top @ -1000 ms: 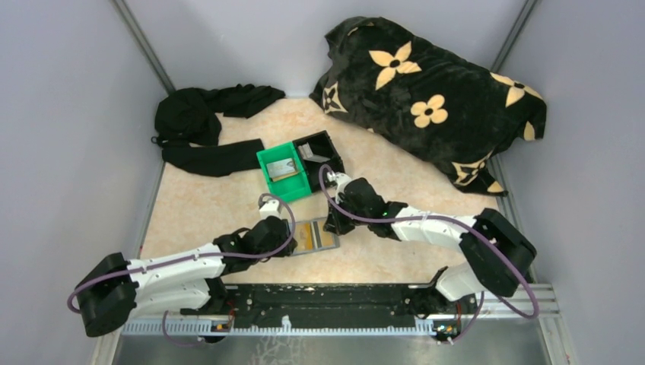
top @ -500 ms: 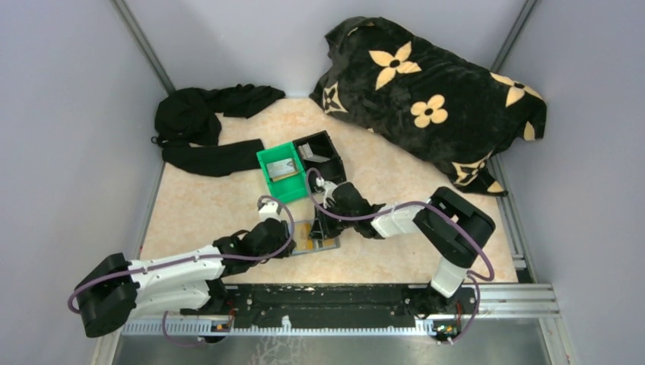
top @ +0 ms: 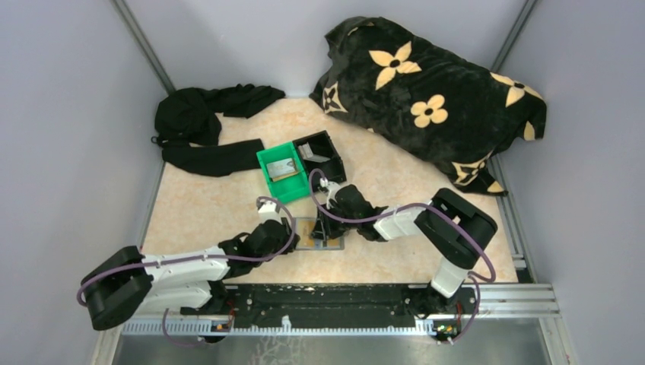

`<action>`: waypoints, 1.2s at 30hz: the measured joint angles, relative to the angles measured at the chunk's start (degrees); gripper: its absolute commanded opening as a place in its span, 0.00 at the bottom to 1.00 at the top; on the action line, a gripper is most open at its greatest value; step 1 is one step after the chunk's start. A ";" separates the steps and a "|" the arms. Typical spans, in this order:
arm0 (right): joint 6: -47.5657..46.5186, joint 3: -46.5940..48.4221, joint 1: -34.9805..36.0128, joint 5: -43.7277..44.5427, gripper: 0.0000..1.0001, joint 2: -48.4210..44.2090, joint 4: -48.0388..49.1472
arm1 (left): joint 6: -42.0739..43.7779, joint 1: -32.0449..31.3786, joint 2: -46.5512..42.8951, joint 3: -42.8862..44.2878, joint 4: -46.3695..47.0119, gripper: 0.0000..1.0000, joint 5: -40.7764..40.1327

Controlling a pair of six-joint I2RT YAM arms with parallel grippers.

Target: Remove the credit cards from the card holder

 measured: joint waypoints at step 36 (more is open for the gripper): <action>16.33 -10.64 -1.14 -7.89 0.24 4.76 37.70 | 0.66 0.57 9.31 1.46 10.71 0.33 -0.83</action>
